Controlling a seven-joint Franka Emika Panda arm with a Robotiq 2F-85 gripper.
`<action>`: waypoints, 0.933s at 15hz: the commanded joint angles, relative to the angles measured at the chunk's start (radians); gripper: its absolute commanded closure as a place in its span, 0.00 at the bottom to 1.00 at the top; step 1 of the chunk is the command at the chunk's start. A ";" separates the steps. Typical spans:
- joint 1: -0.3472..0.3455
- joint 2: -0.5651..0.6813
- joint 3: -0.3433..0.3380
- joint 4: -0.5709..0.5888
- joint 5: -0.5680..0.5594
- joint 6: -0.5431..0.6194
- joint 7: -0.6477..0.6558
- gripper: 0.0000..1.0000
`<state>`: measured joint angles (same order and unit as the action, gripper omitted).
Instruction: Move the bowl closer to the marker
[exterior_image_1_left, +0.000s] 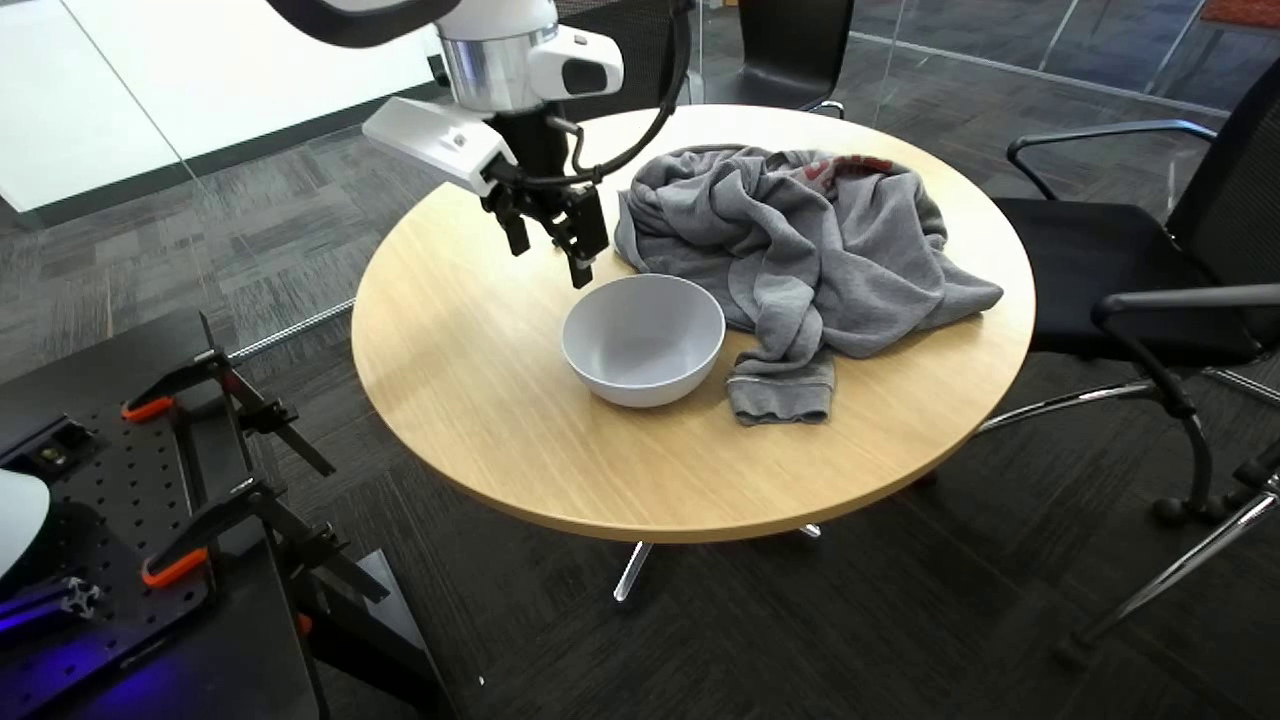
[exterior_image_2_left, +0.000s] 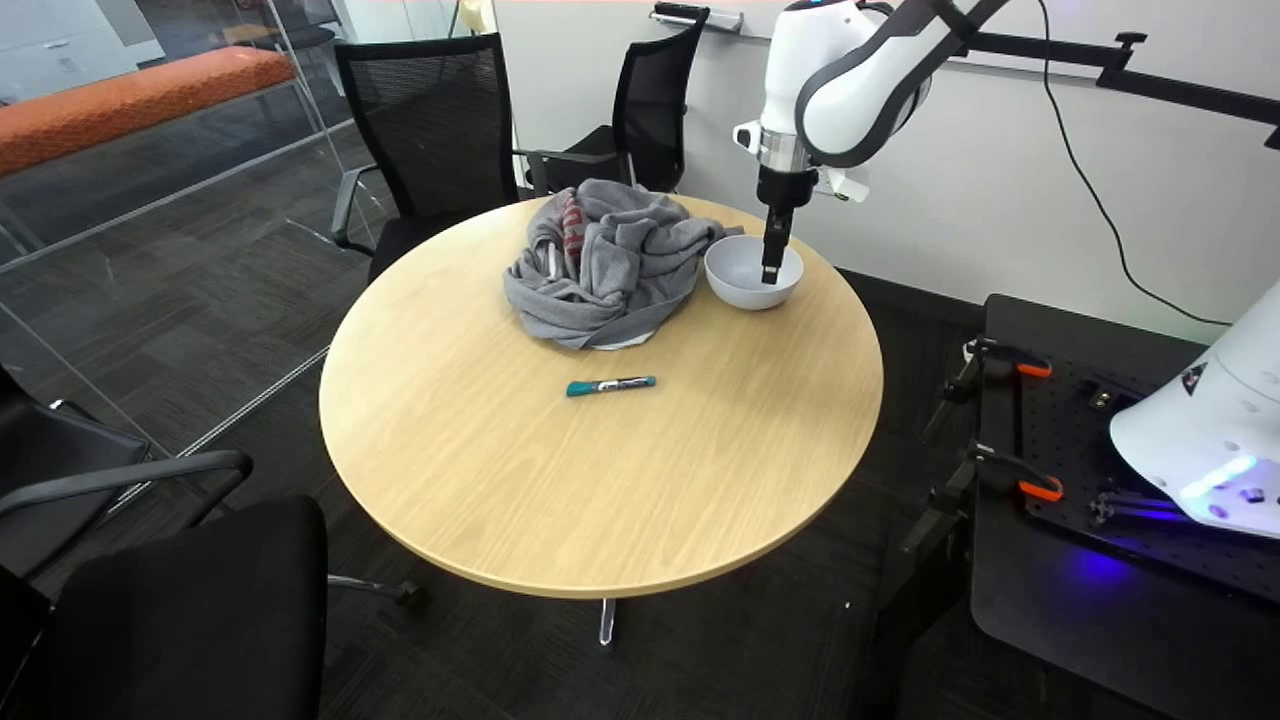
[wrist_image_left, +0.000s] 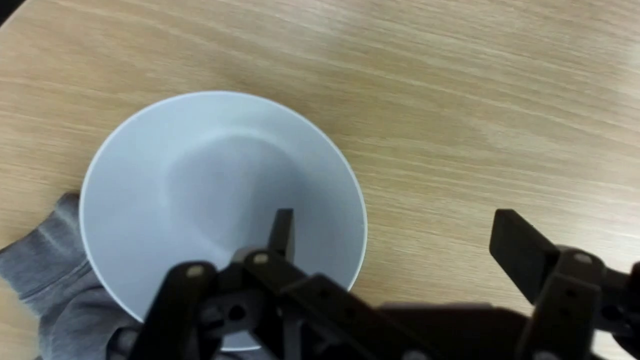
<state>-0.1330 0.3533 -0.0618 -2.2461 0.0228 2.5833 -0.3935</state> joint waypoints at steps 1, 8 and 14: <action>-0.028 0.078 0.019 0.073 -0.009 0.017 -0.004 0.00; -0.045 0.210 0.035 0.185 -0.013 0.020 0.011 0.00; -0.040 0.297 0.031 0.269 -0.022 0.015 0.043 0.26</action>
<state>-0.1619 0.6068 -0.0423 -2.0277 0.0217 2.5873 -0.3864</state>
